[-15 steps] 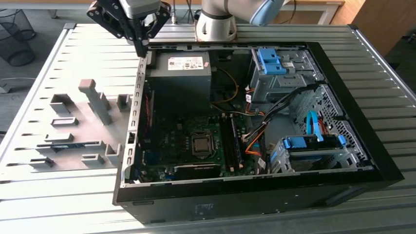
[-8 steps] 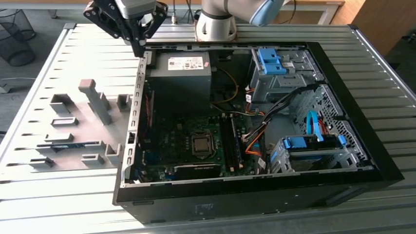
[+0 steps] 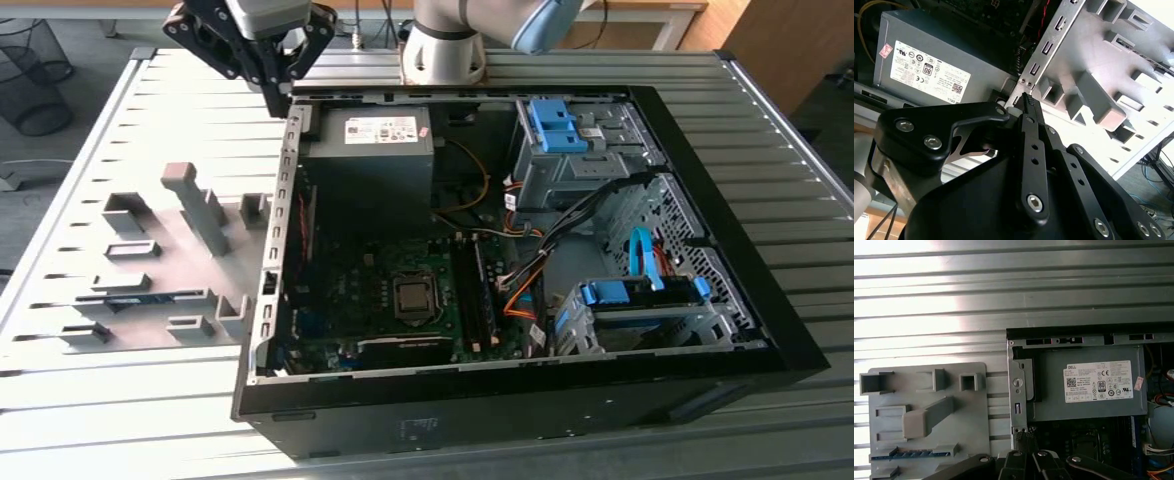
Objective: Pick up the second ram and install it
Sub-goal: 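Reach for the second ram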
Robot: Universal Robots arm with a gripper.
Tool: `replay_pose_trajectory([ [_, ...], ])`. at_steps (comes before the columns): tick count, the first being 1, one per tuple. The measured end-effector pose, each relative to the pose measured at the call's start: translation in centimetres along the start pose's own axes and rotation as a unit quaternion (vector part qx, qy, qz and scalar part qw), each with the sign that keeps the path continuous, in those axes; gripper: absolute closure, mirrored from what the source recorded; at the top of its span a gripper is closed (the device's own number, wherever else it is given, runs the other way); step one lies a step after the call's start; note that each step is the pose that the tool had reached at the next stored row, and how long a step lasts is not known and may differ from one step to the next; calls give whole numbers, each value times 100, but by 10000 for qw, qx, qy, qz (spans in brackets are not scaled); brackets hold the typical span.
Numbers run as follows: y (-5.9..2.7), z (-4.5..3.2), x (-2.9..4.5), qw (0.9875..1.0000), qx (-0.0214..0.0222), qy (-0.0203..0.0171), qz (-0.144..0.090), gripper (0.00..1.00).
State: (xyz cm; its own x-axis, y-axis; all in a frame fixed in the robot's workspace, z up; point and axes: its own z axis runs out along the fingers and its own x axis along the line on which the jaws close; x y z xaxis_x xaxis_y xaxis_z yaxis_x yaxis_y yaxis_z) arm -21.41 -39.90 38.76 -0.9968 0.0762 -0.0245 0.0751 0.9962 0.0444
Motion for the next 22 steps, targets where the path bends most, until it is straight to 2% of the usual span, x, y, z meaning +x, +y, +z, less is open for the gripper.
replay_pose_trajectory([
  [11,-10,-1,129,10000,0,0,0,90],
  [22,-17,1,210,10000,0,0,0,90],
])
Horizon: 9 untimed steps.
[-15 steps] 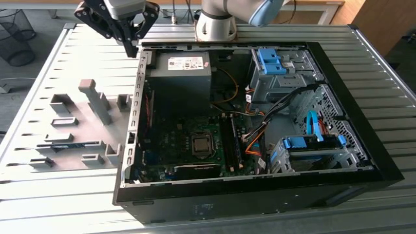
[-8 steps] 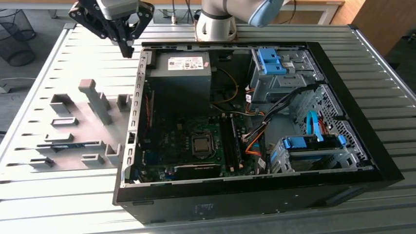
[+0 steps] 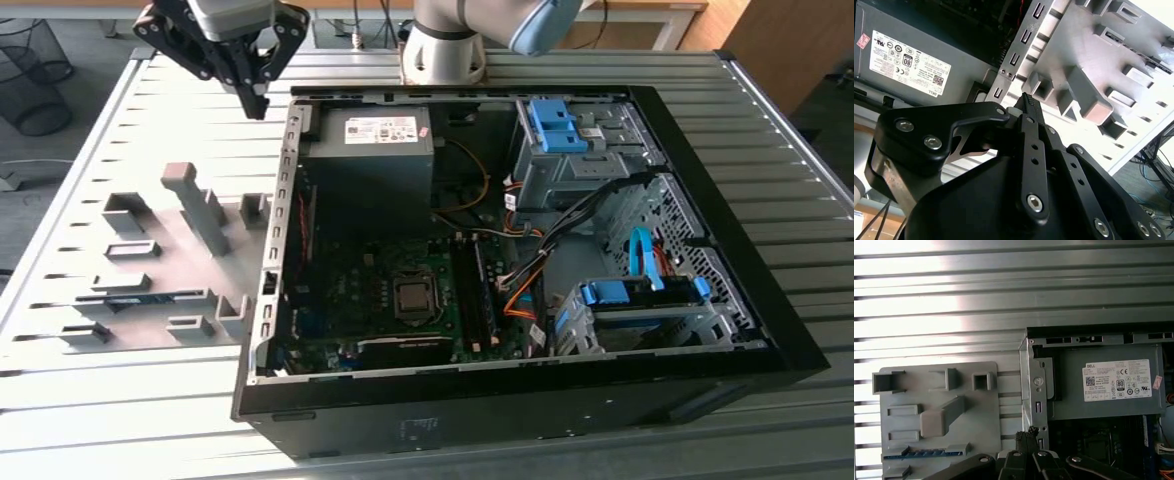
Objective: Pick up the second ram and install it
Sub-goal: 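Reach for the second ram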
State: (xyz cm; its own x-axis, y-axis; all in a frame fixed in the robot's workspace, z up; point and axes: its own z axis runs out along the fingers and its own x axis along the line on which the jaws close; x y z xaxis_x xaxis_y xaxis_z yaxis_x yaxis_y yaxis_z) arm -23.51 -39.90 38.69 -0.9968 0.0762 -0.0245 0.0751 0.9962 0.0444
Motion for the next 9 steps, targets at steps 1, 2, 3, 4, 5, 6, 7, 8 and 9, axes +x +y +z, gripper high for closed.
replay_pose_trajectory([
  [1,0,0,6,10000,0,0,0,90],
  [2,-1,1,13,10000,0,0,0,90],
  [3,-2,1,20,10000,0,0,0,90],
  [4,-2,1,26,10000,0,0,0,90],
  [5,-3,1,34,10000,0,0,0,90],
  [6,-3,2,40,10000,0,0,0,90],
  [7,-4,2,46,10000,0,0,0,90],
  [8,-4,2,53,10000,0,0,0,90],
  [9,-4,2,60,10000,0,0,0,90],
])
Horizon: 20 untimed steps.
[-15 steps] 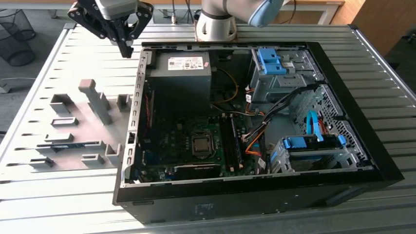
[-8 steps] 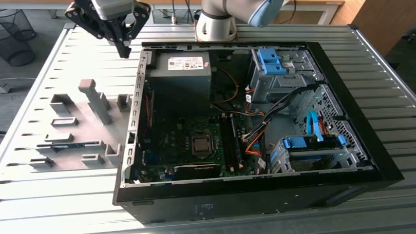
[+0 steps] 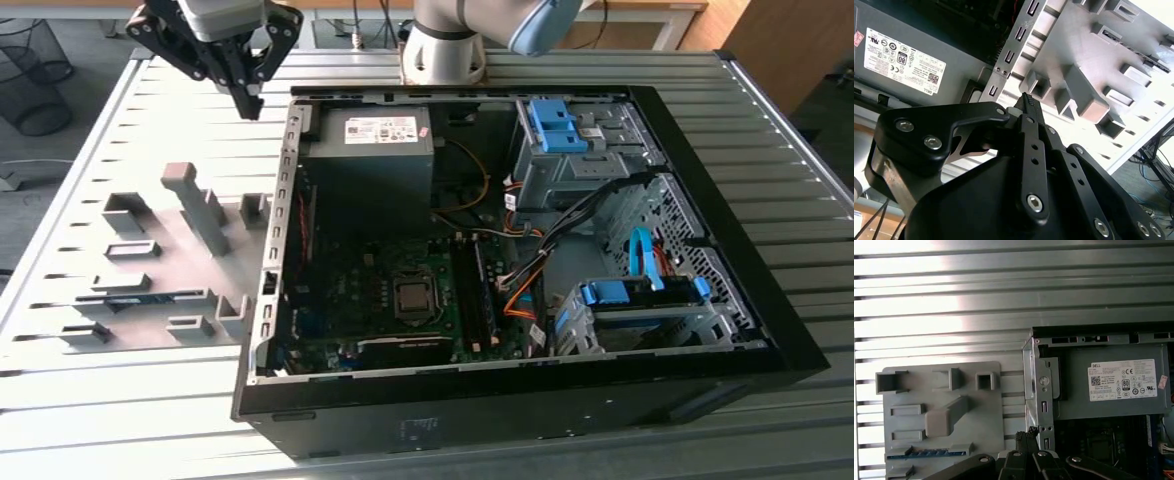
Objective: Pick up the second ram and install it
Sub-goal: 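Reach for the second ram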
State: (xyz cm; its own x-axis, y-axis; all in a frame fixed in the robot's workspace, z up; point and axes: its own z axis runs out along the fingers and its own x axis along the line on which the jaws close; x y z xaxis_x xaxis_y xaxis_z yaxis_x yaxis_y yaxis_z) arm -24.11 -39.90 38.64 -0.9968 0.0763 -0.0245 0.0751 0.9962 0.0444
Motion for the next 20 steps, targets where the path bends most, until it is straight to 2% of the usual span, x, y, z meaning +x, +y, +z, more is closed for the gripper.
replay_pose_trajectory([
  [14,-8,3,99,10000,0,0,0,90],
  [20,-22,3,189,10000,0,0,0,90],
])
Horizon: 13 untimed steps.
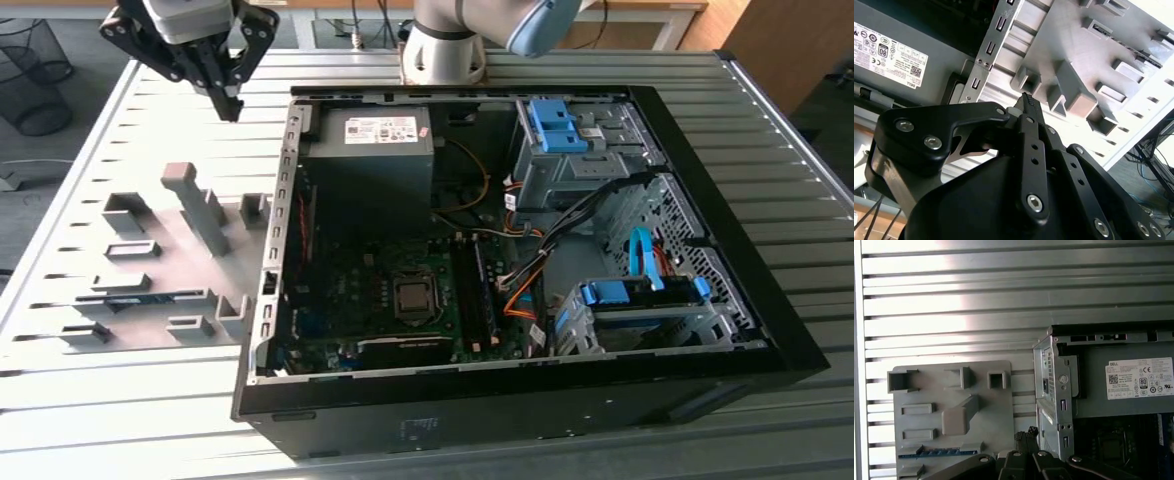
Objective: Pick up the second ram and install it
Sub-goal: 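Reach for the second ram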
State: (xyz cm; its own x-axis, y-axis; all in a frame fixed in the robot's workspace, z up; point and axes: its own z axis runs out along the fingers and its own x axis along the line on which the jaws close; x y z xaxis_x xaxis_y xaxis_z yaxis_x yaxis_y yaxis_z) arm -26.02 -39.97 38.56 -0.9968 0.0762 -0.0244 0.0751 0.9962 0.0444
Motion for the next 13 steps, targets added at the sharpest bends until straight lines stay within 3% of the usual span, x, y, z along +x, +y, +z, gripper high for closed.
replay_pose_trajectory([
  [6,-113,-1,69,10000,0,0,0,90],
  [9,-127,7,104,10000,0,7,0,90],
  [10,-130,13,110,10000,2,20,0,90],
  [13,-135,33,127,9999,9,114,5,90],
])
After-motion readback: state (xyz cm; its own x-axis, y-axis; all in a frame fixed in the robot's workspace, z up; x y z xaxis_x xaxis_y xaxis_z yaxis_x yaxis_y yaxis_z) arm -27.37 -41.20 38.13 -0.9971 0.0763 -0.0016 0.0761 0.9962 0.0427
